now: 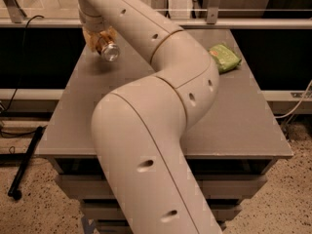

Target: Place orange can upright

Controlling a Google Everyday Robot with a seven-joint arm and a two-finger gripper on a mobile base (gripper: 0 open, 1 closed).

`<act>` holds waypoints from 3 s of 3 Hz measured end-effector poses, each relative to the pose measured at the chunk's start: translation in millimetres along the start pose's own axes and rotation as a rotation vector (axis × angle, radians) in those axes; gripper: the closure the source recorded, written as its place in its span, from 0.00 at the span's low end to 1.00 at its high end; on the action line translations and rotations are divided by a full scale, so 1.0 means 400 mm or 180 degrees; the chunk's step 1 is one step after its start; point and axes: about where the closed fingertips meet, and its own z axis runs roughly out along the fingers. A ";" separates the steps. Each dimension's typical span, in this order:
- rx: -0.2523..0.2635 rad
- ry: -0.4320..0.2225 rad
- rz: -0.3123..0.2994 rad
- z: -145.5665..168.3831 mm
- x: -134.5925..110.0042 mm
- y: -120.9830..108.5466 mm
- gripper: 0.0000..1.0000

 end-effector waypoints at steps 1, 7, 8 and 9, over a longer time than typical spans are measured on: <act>-0.0167 -0.0442 -0.0115 -0.123 0.001 -0.036 1.00; -0.1203 -0.2459 -0.0543 -0.451 0.322 -0.052 1.00; -0.1401 -0.2703 -0.0406 -0.404 0.357 -0.104 1.00; -0.1574 -0.2844 -0.0410 -0.359 0.425 -0.137 1.00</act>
Offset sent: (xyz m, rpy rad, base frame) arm -0.1070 -0.0957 0.1440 0.4575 -0.3132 0.2869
